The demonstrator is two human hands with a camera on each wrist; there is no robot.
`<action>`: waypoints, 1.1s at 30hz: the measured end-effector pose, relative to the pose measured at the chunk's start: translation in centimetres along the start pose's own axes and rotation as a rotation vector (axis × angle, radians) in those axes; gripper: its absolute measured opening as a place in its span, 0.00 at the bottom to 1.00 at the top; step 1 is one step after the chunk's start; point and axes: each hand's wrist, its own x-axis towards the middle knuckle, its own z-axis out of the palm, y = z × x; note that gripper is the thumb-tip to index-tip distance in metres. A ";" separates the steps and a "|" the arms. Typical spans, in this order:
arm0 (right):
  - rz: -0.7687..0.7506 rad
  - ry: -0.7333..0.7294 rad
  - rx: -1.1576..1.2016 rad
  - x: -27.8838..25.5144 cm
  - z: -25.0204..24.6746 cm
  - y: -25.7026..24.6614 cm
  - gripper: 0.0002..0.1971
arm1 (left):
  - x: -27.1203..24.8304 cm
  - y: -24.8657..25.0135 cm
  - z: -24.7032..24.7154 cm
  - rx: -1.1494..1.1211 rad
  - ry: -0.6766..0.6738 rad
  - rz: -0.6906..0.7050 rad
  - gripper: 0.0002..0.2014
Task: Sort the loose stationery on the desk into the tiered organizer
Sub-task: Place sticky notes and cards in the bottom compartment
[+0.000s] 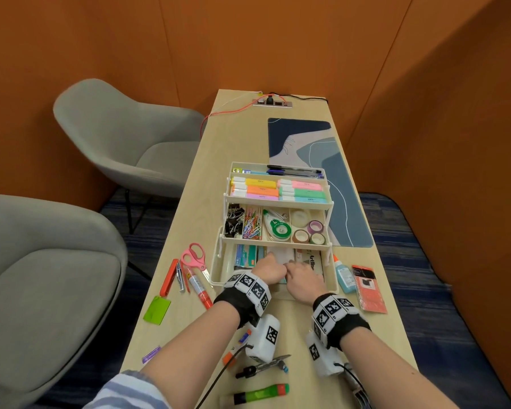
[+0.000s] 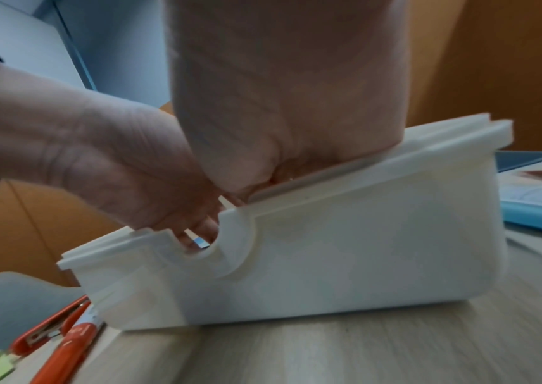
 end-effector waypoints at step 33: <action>0.074 -0.073 0.063 1.4 0.2 -5.0 0.15 | 2.7 -6.9 -3.3 0.122 0.320 0.052 0.15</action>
